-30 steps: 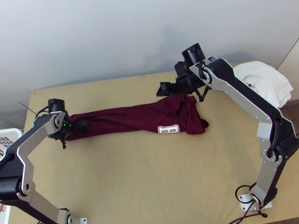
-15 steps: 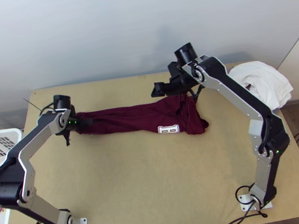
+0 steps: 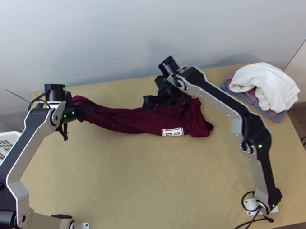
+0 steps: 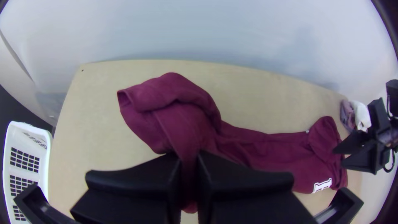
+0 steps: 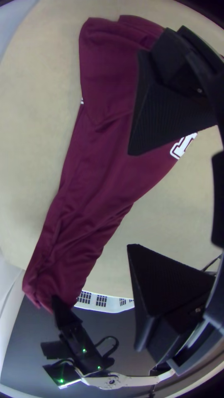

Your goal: Fold the t-shirt

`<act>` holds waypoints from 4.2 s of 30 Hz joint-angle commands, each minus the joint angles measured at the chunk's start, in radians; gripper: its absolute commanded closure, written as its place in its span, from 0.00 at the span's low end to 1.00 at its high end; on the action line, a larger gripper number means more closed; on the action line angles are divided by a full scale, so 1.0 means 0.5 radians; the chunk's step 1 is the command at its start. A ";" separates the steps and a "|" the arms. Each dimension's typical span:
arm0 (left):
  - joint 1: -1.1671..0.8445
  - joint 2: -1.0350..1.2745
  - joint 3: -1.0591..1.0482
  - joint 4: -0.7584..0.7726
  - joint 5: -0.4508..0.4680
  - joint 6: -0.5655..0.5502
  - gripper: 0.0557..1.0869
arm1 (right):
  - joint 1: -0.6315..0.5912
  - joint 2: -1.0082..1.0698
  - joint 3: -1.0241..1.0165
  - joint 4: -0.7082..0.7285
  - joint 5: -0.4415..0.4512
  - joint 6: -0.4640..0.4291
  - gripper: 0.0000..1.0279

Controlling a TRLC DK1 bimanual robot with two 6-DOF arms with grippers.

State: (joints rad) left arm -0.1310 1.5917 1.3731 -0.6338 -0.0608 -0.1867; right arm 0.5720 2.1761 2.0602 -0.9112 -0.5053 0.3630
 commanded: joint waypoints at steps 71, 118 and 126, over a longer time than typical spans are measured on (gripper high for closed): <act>-1.450 1.422 1.764 -0.091 0.011 -0.185 0.96 | -1.055 -1.223 -0.997 -0.249 -0.438 0.007 0.03; -0.732 -0.211 0.794 -0.723 -0.188 -0.375 0.04 | -0.521 -0.606 -1.335 0.534 -0.020 -0.250 0.03; -0.698 -0.214 0.696 -0.720 -0.185 -0.378 0.04 | -1.083 -1.030 -1.868 0.466 0.007 -0.606 0.03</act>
State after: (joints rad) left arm -0.4973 1.4998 1.7660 -0.9943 -0.1547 -0.3744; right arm 0.2100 1.7912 1.3052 -0.6586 -0.5121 0.1722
